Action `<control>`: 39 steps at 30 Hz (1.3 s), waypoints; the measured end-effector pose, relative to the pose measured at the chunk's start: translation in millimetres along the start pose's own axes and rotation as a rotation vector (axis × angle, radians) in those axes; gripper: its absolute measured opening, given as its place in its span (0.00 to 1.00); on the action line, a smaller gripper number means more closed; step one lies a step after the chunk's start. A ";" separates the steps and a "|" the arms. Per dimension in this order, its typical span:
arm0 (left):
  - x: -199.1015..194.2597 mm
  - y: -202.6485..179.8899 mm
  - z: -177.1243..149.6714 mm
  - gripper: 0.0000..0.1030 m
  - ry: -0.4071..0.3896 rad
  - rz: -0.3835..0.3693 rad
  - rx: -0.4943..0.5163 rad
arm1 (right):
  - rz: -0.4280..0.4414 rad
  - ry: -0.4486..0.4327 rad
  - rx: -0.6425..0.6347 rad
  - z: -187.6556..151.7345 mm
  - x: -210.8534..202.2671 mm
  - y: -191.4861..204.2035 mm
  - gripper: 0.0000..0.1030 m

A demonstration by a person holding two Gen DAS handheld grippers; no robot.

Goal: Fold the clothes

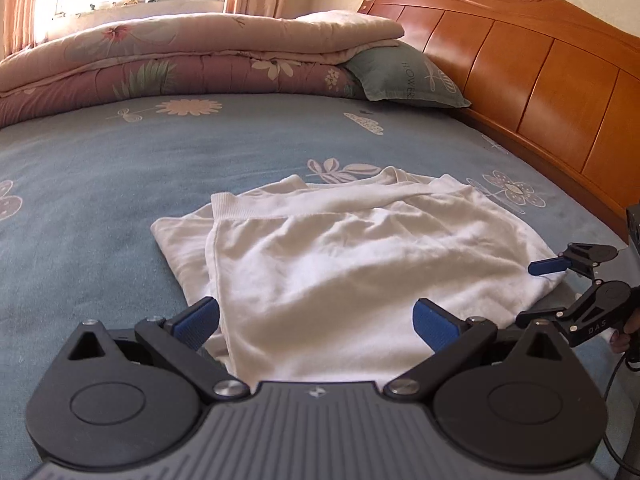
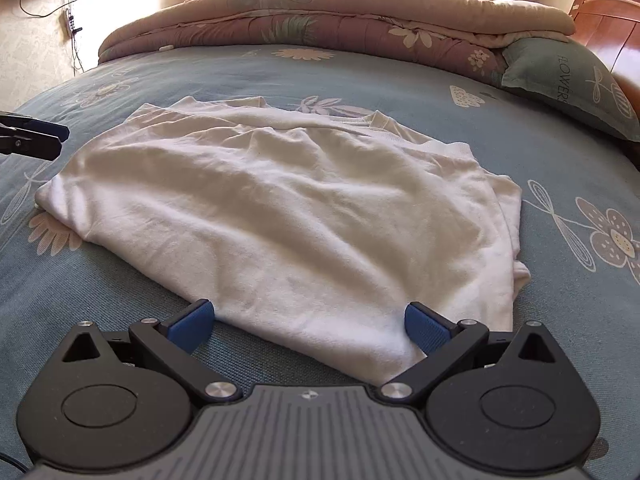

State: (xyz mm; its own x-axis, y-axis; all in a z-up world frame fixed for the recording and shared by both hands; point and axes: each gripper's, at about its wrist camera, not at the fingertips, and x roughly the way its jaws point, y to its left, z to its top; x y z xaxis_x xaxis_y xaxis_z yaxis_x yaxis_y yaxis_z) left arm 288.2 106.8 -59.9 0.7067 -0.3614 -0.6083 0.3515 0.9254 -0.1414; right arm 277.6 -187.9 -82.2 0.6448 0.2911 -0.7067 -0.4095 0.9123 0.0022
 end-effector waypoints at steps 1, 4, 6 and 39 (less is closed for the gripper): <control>6.7 3.8 1.2 0.99 0.009 0.012 0.008 | 0.003 -0.001 0.011 0.0 -2.0 1.1 1.00; 26.2 22.5 -3.2 0.99 0.048 0.030 -0.024 | 0.018 -0.006 0.040 -2.0 -9.8 4.7 1.00; 30.1 33.5 -8.4 0.99 0.042 -0.009 -0.066 | 0.024 -0.009 0.054 -4.3 -14.6 6.9 1.00; -4.9 37.6 5.0 0.99 0.110 -0.238 -0.081 | 0.027 0.001 0.109 -18.0 -21.8 22.6 1.00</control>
State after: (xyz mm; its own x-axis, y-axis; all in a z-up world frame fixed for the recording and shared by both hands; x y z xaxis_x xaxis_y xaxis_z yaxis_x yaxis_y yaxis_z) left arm 301.0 142.8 -58.3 0.5378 -0.5592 -0.6310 0.4459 0.8238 -0.3500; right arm 242.6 -178.8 -79.5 0.6339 0.3162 -0.7058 -0.3541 0.9300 0.0986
